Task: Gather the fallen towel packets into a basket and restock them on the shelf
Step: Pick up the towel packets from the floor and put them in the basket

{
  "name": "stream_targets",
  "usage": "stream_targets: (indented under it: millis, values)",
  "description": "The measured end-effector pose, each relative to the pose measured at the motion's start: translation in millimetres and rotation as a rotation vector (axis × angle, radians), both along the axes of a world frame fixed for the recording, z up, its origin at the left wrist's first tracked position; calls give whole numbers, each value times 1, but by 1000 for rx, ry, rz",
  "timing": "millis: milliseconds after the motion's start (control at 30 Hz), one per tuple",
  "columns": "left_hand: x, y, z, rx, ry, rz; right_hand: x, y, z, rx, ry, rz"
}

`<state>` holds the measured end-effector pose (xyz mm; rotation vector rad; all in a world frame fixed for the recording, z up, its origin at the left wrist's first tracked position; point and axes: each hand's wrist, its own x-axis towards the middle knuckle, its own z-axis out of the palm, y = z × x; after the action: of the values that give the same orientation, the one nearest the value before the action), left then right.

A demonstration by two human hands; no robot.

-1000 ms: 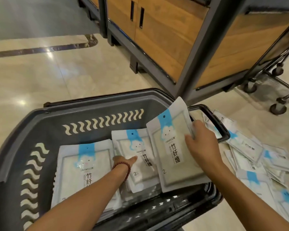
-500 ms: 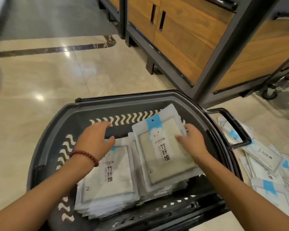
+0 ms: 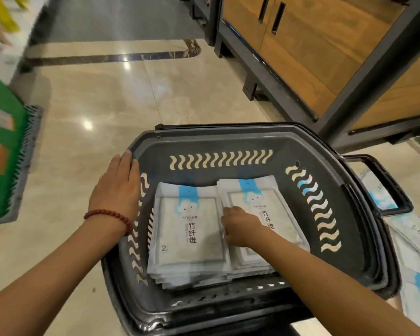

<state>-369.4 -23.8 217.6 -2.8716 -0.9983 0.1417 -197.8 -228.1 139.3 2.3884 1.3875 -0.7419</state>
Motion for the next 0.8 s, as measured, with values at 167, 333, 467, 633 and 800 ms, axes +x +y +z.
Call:
stream_targets:
  millis: [167,333,467,633,800]
  values:
    - [-3,1,-2,-39,-20,-2,14,-6,-10,-146,-46,18]
    - [-4,0,-2,-71,-77,9,16,-6,5,-84,196,-16]
    - [-6,-5,8,-106,-101,-6,1,-33,58,223,329,-265]
    - [-3,-65,21,-423,-240,-256,-36,-99,122,233,185,-249]
    - [6,-158,23,-859,98,-450,-69,-141,129,130,-91,-189]
